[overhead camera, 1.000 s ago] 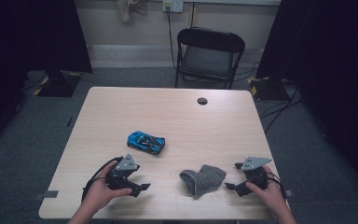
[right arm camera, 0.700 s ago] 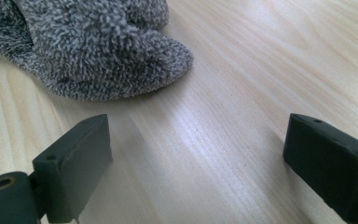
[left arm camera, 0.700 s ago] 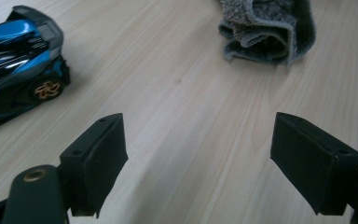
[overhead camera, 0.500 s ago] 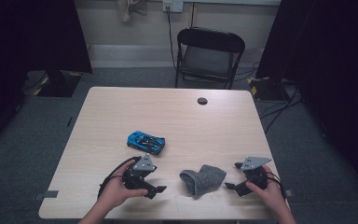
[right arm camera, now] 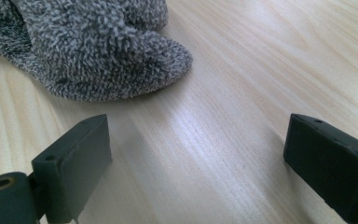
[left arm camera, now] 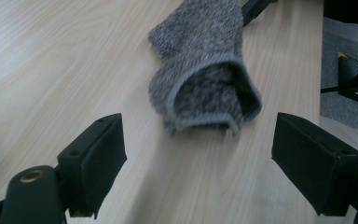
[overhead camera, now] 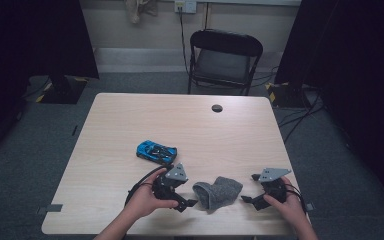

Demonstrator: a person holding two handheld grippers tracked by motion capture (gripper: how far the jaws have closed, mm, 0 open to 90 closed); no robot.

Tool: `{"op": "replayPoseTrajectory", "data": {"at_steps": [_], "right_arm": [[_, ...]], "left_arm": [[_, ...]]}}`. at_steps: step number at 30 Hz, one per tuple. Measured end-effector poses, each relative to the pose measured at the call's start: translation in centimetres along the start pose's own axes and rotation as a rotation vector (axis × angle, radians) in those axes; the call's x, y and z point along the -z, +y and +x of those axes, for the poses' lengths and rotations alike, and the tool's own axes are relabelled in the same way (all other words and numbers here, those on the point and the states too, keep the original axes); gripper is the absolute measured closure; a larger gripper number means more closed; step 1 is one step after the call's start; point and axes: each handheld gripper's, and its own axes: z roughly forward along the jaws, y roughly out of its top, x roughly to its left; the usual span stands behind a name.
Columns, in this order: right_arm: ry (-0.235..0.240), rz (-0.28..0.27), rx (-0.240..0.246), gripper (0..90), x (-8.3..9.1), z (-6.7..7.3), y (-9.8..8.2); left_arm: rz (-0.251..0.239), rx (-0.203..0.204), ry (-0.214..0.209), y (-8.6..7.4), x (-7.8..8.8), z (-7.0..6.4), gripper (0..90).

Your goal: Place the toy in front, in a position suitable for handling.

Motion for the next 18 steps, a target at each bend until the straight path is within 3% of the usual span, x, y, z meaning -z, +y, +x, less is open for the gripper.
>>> {"op": "replayPoseTrajectory", "data": {"at_steps": [18], "right_arm": [[0.001, 0.0, 0.0, 6.6, 0.0, 0.0, 0.0]], "left_arm": [[0.012, -0.032, -0.038, 4.7, -4.8, -0.4, 16.4]]}}
